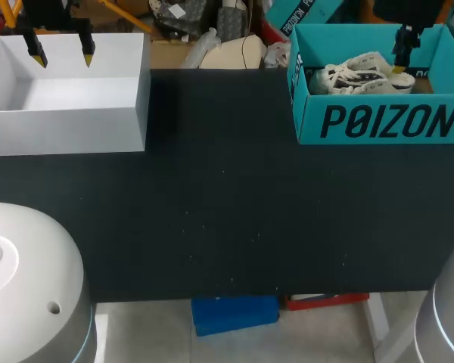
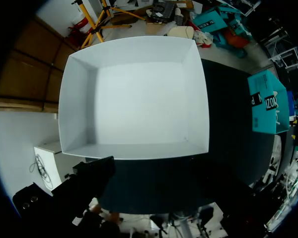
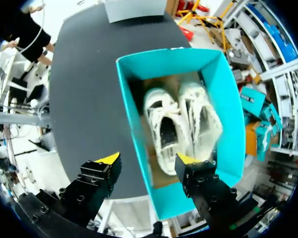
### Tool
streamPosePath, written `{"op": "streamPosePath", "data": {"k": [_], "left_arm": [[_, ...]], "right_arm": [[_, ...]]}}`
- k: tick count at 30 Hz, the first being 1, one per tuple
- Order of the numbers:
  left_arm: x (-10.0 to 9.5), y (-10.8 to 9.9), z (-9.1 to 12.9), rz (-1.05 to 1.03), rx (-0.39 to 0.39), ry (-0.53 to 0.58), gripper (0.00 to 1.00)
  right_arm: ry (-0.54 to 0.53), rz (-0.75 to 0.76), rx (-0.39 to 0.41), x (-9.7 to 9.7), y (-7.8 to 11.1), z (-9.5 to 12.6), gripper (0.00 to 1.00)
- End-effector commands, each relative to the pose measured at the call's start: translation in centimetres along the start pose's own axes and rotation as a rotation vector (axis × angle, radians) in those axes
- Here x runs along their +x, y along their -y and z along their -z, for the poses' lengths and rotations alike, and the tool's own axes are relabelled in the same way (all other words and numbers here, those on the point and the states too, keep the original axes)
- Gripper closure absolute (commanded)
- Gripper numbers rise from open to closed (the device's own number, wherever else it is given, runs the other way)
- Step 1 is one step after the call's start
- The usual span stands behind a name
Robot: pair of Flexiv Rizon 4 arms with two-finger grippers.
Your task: Take the shoe out of the shoebox, open the shoe tongue, remove and reinsert the insole, then place the shoe into the shoebox
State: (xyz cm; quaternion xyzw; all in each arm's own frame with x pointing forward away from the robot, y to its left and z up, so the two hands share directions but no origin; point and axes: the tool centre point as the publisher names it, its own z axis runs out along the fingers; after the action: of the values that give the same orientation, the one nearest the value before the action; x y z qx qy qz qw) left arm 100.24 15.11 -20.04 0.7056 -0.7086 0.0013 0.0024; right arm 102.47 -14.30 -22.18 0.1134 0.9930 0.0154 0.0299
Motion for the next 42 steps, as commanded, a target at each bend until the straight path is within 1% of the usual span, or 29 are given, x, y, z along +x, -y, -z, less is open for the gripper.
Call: {"op": "streamPosePath", "data": {"k": [1,5,7,11,13,14,23,28,30,34,42], "left_arm": [[0.1,-0.1,0.0,0.002,-0.001,0.003,0.00],[0.1,-0.1,0.0,0.002,-0.001,0.003,0.00],[0.1,-0.1,0.0,0.002,-0.001,0.003,0.00],[0.1,-0.1,0.0,0.002,-0.001,0.003,0.00],[0.1,-0.1,0.0,0.002,-0.001,0.003,0.00],[0.1,-0.1,0.0,0.002,-0.001,0.003,0.00],[0.1,-0.1,0.0,0.002,-0.001,0.003,0.00],[0.1,-0.1,0.0,0.002,-0.001,0.003,0.00],[0.1,-0.1,0.0,0.002,-0.001,0.003,0.00],[0.1,-0.1,0.0,0.002,-0.001,0.003,0.00],[0.1,-0.1,0.0,0.002,-0.001,0.003,0.00]], "right_arm": [[-0.064,0.128,0.038,-3.1,-1.1,-2.6,0.59],[-0.063,0.142,0.053,-4.4,-0.9,-4.6,0.64],[-0.066,0.141,0.051,-4.9,-0.8,-5.6,0.59],[-0.068,0.144,0.049,-5.5,-0.5,-7.4,0.62],[-0.067,0.141,0.045,-5.8,-0.4,-8.3,0.60],[-0.069,0.141,0.047,-6.0,-0.3,-8.8,0.56],[-0.071,0.146,0.041,-7.9,-0.1,-11.7,0.57],[-0.073,0.157,0.039,-8.8,-0.1,-13.0,0.60],[-0.073,0.157,0.037,-9.1,0.1,-13.5,0.63],[-0.077,0.154,0.037,-9.4,0.5,-14.5,0.64],[-0.105,0.142,0.042,-9.2,1.2,-16.8,0.71]]}}
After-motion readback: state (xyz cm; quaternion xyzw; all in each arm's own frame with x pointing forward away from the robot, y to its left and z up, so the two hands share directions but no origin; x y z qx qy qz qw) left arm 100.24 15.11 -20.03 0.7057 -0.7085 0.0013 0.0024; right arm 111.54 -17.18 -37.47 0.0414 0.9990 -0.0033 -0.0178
